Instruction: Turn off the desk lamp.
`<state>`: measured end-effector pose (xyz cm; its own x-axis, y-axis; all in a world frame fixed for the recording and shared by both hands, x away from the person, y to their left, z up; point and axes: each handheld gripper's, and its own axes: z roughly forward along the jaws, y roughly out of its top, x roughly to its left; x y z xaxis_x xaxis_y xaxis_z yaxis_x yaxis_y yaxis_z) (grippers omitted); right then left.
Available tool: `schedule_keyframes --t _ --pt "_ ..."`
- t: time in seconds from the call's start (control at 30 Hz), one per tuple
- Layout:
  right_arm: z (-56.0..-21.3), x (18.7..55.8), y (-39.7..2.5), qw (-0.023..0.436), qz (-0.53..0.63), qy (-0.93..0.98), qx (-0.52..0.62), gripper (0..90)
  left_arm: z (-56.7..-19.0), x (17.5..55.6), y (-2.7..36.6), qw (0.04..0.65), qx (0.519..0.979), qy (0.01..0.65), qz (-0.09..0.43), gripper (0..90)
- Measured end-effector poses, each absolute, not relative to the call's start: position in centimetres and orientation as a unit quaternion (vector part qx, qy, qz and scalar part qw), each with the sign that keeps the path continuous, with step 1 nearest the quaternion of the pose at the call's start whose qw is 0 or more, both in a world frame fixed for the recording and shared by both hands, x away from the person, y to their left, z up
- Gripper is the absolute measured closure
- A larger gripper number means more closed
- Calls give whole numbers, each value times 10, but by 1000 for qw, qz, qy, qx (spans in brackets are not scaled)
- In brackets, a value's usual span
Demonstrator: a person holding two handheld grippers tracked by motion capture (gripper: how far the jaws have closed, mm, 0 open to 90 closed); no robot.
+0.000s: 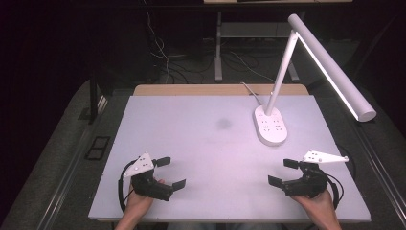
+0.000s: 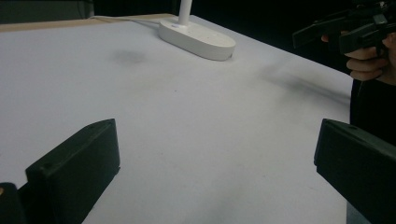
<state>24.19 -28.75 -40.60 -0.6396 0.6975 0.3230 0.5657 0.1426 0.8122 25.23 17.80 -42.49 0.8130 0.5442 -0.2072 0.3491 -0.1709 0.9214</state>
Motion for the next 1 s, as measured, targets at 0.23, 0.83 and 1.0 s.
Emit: schedule_keyframes --t 0.23,0.83,1.0 --pt "-407 242 -288 54 502 753 422 3 -425 252 178 573 761 293 84 0" --pt "-408 243 -288 39 486 764 422 4 -426 251 177 569 765 290 82 0" --pt "-407 244 -289 40 486 765 420 4 -426 250 178 568 764 293 81 0"
